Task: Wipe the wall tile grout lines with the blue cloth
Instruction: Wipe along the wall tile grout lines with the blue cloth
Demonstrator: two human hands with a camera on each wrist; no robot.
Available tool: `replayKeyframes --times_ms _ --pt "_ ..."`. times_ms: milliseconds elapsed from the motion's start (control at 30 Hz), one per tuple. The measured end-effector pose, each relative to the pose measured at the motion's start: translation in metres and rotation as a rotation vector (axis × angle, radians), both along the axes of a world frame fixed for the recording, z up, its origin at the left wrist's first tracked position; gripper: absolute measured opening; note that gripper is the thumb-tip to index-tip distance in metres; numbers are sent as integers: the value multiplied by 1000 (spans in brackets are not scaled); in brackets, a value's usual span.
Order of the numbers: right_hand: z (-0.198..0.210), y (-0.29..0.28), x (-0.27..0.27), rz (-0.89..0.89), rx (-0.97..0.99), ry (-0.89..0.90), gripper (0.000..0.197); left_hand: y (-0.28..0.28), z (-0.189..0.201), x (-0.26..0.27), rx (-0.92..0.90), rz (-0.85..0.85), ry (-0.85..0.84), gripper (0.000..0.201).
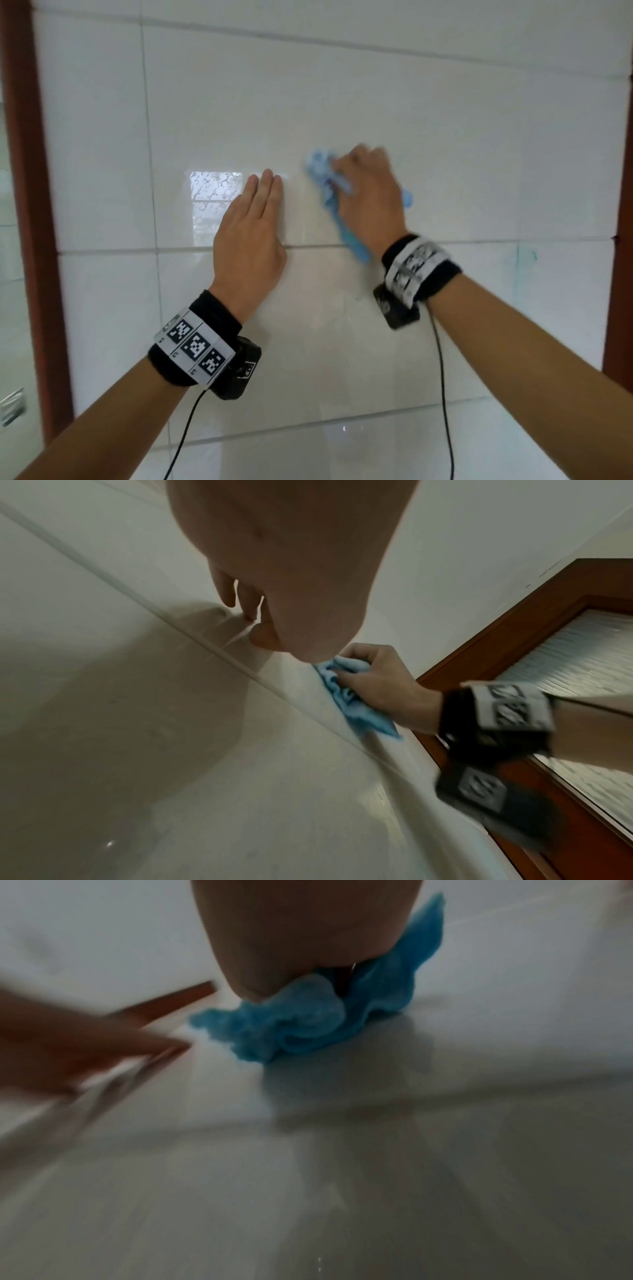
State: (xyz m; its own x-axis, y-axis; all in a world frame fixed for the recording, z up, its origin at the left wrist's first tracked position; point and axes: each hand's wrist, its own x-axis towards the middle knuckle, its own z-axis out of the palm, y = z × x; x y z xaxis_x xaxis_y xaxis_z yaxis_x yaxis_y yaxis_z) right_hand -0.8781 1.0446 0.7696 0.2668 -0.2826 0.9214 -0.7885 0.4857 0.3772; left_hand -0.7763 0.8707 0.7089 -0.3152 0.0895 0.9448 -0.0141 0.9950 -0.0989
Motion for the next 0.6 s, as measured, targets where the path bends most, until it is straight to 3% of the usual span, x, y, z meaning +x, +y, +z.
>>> replayKeyframes --times_ms 33,100,133,200,333,400,467,600 --pt "22 3 -4 84 -92 54 21 -1 -1 1 3 5 -11 84" --pt "51 14 -1 -129 -245 -36 13 -1 0 1 -3 14 -22 85" --pt "56 17 -2 -158 -319 -158 16 0 0 2 -5 15 -28 84" --pt "47 9 9 -169 -384 -221 27 2 2 2 7 16 -30 82" --pt "-29 -11 18 -106 -97 -179 31 8 2 2 29 -1 -17 78" --pt "-45 2 17 -78 28 -135 31 11 3 0 29 -13 -8 77" --pt "-22 11 5 -122 70 -136 29 14 4 -2 24 -10 -5 76" --pt "52 19 1 -135 -262 -262 9 19 4 0 40 -5 -4 76"
